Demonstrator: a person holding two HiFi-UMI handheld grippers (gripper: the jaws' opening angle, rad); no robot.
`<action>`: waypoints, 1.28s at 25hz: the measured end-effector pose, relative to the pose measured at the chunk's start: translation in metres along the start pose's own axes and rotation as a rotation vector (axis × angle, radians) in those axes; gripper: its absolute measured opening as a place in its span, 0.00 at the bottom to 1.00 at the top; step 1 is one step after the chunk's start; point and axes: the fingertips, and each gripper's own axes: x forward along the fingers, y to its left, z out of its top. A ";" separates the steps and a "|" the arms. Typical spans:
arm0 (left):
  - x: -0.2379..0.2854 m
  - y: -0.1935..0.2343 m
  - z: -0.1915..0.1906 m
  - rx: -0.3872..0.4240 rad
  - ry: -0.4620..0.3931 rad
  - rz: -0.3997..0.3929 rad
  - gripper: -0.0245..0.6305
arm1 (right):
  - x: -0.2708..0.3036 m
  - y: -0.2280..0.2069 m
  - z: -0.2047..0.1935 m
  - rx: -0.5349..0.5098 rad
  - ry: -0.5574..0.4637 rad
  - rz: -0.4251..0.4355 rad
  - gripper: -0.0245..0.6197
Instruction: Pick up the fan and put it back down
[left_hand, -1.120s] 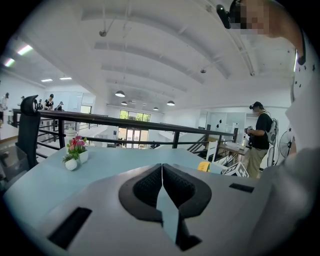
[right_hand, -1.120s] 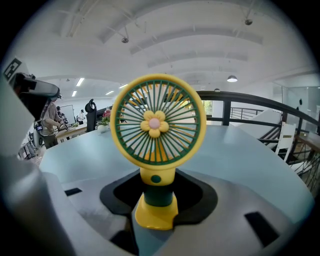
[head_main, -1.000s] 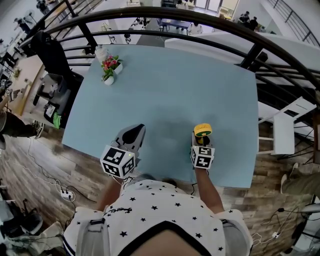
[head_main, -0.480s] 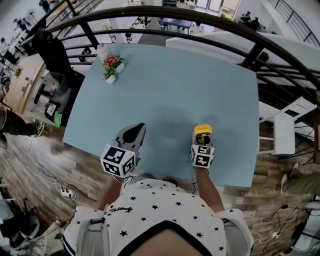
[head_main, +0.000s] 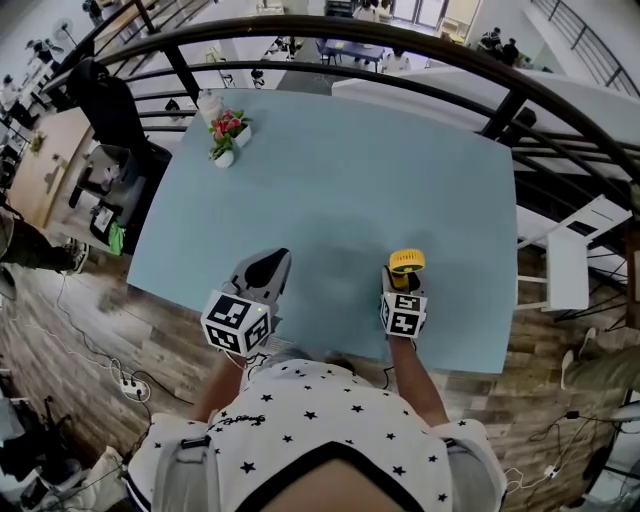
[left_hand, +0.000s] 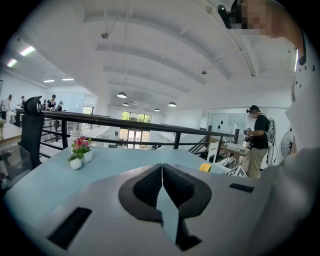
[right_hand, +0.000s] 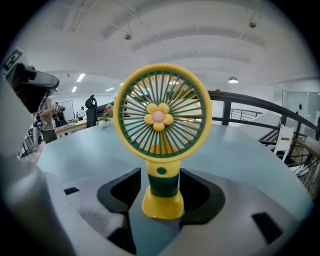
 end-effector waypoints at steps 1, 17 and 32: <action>0.000 -0.001 0.000 0.000 0.000 -0.003 0.08 | -0.001 0.001 0.000 0.000 0.000 0.000 0.38; -0.005 -0.040 -0.005 0.013 -0.009 -0.087 0.08 | -0.059 -0.005 0.003 0.088 -0.069 -0.012 0.41; -0.025 -0.090 -0.022 0.044 0.000 -0.182 0.08 | -0.147 0.002 0.024 0.192 -0.253 0.009 0.04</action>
